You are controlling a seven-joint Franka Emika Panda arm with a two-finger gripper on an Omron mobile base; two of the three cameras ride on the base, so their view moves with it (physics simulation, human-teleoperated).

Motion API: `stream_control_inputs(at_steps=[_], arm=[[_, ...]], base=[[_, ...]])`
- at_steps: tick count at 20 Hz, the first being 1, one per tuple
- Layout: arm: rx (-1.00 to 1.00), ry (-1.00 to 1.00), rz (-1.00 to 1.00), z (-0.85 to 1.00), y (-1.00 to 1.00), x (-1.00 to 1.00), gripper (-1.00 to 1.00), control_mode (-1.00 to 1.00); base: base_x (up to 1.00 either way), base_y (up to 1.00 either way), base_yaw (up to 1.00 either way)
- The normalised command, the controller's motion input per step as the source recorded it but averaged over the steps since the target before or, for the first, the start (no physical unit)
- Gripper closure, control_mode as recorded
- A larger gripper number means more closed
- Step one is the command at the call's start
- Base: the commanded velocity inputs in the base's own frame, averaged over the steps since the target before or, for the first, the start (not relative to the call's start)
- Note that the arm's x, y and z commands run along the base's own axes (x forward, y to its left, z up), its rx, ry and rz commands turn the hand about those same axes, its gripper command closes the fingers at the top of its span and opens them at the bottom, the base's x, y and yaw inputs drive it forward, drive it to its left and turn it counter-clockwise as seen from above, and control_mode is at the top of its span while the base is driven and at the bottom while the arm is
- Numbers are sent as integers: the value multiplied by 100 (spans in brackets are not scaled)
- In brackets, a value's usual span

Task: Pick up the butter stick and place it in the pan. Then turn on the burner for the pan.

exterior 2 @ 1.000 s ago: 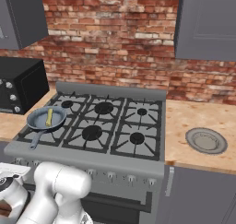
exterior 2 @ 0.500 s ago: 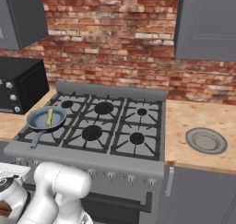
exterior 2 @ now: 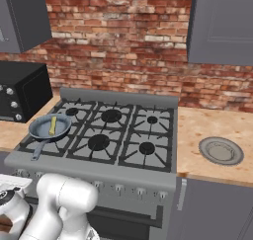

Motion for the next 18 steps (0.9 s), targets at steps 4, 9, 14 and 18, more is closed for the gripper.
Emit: stream_control_inputs(at_steps=[4,9,14,18], arm=[[0,0,1,-11,0,17,100,-100],[-3,5,1,-4,3,8,100,-100],[-18,8,0,0,8,0,100,-100],[-24,3,0,0,16,0,100,-100]], base=[[0,0,0],[0,0,0],[0,0,0],[0,0,0]])
